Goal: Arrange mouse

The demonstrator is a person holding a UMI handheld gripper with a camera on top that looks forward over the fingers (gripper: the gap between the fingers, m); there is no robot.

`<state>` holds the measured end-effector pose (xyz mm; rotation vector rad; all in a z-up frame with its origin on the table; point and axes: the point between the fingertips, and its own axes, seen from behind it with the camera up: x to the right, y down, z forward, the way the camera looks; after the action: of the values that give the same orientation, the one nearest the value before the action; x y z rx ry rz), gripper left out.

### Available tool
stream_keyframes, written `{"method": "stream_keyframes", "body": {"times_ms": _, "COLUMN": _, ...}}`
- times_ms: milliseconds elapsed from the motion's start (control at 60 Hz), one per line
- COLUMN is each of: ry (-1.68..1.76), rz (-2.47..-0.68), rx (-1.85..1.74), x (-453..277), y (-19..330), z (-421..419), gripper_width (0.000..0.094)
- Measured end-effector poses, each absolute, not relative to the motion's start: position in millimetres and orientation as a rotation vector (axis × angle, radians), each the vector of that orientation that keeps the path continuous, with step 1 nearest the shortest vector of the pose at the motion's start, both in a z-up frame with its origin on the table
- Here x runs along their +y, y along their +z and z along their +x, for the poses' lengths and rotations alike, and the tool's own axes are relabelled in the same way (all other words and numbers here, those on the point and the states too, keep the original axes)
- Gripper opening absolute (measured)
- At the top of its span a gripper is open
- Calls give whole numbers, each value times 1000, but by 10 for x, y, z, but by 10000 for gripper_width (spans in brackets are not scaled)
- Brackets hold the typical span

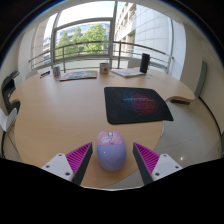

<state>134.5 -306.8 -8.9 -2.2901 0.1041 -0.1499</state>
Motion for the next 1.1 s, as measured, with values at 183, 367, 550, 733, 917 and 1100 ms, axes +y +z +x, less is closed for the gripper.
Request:
{"method": "stream_keyframes", "body": {"times_ms": 183, "ry": -63, "rz": -2282, "rx": 51, "x": -2857, "y": -153, "z": 1324, "gripper_width": 574}}
{"method": "stream_keyframes", "body": {"times_ms": 367, "ry": -56, "rz": -2301, "rx": 21, "x": -2893, "y": -192, "z": 1307, "gripper_width": 447}}
{"method": "stream_keyframes", "body": {"times_ms": 550, "ry": -49, "rz": -2230, "rx": -22, "x": -2733, "y": 488, "z": 1180, "gripper_width": 434}}
{"method": "stream_keyframes", "body": {"times_ms": 733, "ry": -16, "rz": -2015, "rx": -38, "x": -2231, "y": 1894, "z": 1293, "gripper_width": 433}}
{"method": "stream_keyframes", "body": {"times_ms": 917, "ry": -80, "rz": -1981, "rx": 4, "x": -1285, "y": 2035, "z": 2086, "gripper_width": 431}}
{"method": "stream_keyframes", "body": {"times_ms": 1100, "ry": -105, "rz": -2180, "rx": 44, "x": -699, "y": 835, "z": 2714, "gripper_width": 433}}
